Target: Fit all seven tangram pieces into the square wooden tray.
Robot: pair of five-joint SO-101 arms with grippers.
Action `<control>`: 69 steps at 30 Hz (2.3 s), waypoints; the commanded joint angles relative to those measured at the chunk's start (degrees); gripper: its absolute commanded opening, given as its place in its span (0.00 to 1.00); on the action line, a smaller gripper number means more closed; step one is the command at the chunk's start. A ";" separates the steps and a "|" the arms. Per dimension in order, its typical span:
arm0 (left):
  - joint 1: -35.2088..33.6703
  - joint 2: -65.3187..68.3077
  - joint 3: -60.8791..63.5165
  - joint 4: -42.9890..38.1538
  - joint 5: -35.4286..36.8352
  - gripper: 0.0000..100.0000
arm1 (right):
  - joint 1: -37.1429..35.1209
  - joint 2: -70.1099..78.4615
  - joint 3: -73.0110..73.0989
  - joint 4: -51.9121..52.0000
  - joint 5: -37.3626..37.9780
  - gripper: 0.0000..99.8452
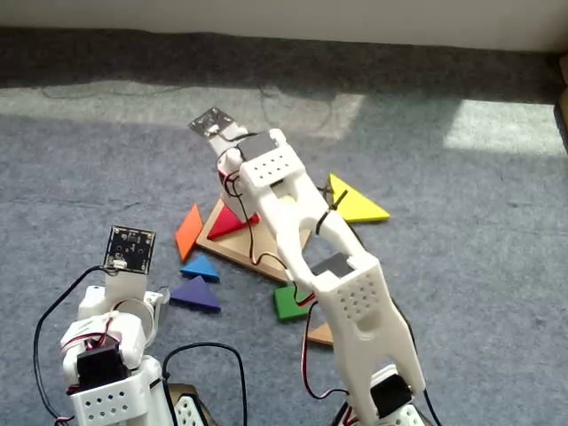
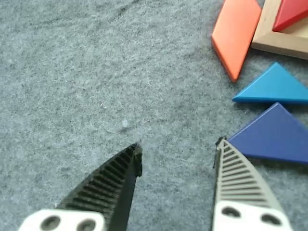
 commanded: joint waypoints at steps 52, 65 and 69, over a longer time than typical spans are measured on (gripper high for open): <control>-0.66 -1.98 1.45 -3.78 0.09 0.25 | 23.60 -10.07 9.89 9.01 27.78 0.42; -0.66 -1.98 1.45 -3.78 0.09 0.25 | 22.37 -1.01 11.47 6.99 27.78 0.42; -0.66 -1.98 1.45 -3.78 0.09 0.25 | 23.34 -1.27 11.47 6.64 27.78 0.38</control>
